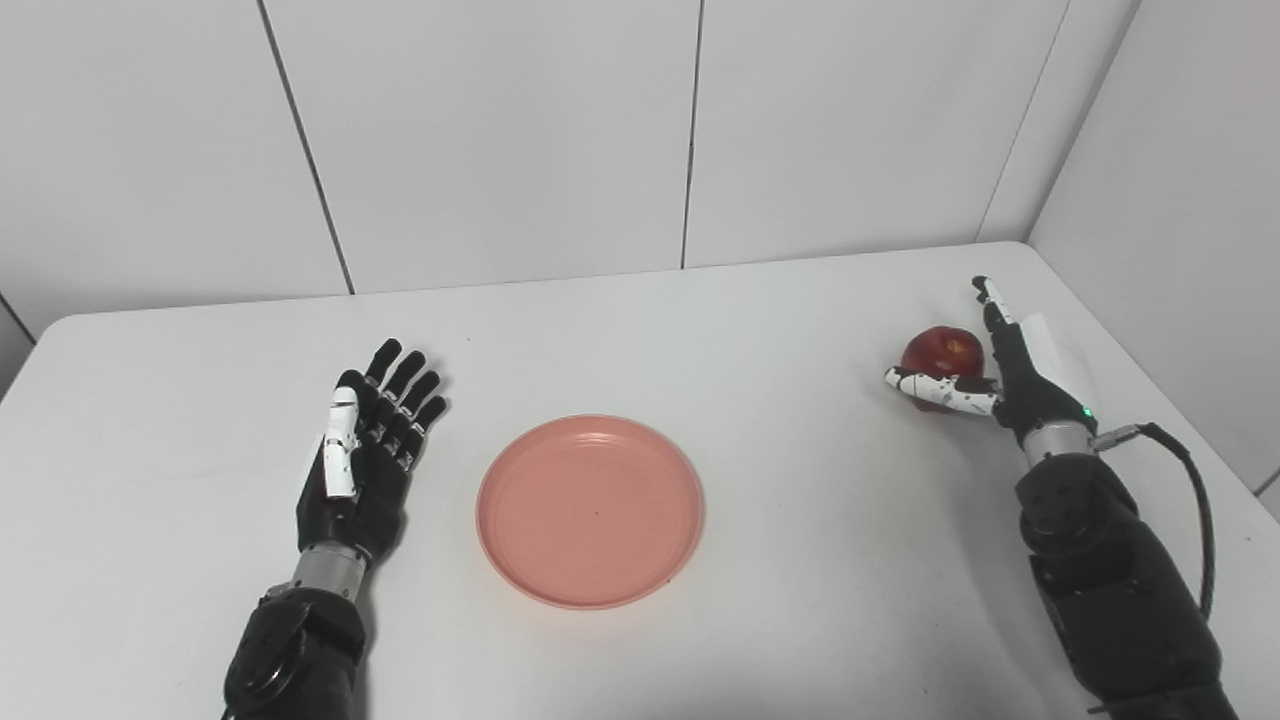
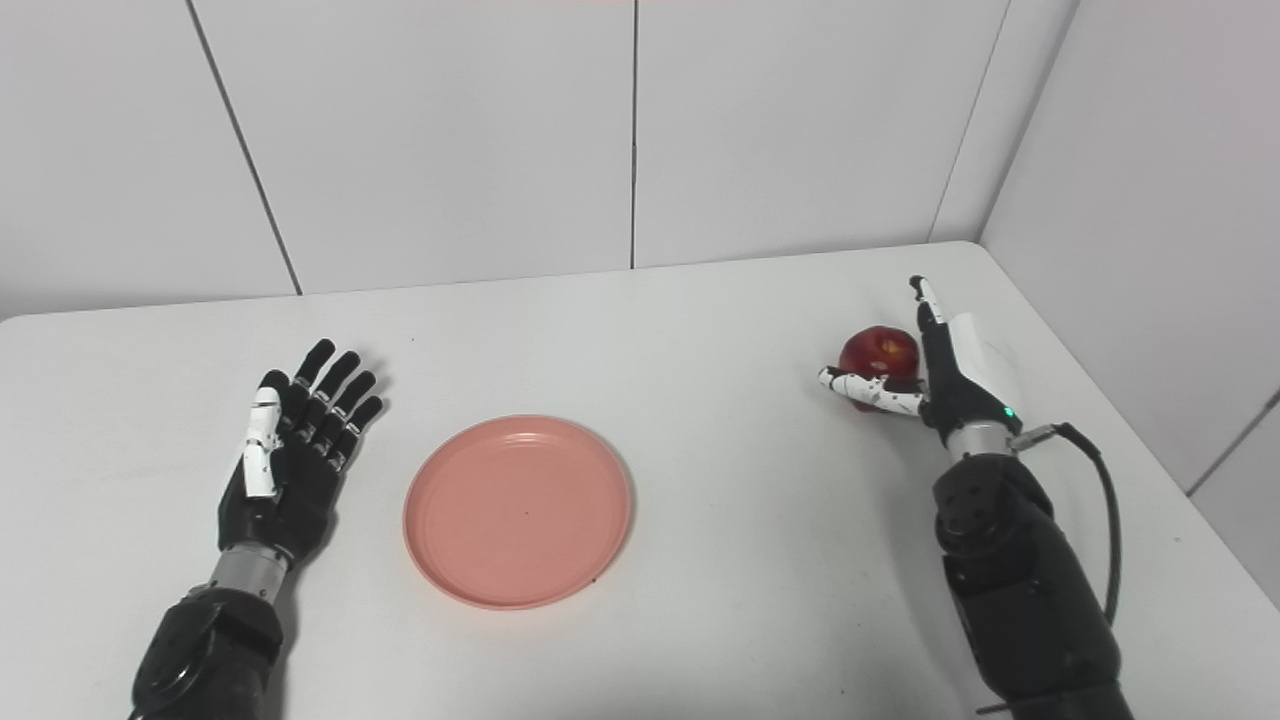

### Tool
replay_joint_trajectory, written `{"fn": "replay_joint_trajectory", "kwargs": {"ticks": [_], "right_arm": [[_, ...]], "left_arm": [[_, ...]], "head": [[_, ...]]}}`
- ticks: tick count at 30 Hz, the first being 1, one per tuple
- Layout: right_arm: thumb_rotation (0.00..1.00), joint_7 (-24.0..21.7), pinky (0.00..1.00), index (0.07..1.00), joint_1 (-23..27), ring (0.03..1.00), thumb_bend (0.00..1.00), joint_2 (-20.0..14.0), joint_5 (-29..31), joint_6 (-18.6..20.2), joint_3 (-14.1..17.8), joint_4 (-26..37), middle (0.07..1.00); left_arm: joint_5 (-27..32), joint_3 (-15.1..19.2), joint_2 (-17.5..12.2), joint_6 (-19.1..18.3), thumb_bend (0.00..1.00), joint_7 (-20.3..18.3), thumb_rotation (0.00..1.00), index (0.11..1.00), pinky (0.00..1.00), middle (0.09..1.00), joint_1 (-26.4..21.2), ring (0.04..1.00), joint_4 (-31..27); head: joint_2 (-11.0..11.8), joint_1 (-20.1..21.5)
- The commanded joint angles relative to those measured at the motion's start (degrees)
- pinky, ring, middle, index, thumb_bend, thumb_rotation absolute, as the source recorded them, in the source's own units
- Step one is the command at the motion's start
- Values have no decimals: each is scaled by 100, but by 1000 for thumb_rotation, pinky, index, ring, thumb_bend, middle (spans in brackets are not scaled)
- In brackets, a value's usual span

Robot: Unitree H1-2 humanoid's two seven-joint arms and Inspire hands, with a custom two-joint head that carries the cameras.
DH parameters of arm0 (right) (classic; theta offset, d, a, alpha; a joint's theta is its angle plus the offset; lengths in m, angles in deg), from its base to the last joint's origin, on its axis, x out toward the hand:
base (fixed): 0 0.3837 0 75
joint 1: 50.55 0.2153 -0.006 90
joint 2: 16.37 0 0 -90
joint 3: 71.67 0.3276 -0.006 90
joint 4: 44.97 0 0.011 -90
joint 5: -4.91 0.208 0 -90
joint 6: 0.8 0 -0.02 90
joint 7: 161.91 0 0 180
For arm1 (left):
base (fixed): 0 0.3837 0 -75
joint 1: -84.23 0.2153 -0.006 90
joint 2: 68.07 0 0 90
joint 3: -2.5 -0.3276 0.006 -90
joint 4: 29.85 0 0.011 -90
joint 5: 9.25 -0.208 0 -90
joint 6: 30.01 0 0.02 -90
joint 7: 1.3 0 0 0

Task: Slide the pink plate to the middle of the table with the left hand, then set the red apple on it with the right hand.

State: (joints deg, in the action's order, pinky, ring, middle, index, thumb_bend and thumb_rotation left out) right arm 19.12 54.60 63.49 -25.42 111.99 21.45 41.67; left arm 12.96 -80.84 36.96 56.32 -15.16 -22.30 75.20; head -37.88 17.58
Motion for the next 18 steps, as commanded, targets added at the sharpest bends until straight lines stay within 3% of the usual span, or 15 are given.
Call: {"fn": "replay_joint_trajectory", "kwargs": {"ticks": [1, 18], "right_arm": [[442, 97, 789, 960, 297, 899, 1000, -146, 38, -63, 73, 41, 937], [408, 201, 776, 922, 374, 886, 1000, -159, 139, -132, 100, -225, 915]], "left_arm": [[-8, 13, -49, -71, 387, 9, 1000, 916, 926, 928, 128, 924, 77], [-50, -17, -18, -93, 389, 53, 1000, 917, 927, 932, 148, 929, 29]], "head": [[2, -5], [20, -91]]}}
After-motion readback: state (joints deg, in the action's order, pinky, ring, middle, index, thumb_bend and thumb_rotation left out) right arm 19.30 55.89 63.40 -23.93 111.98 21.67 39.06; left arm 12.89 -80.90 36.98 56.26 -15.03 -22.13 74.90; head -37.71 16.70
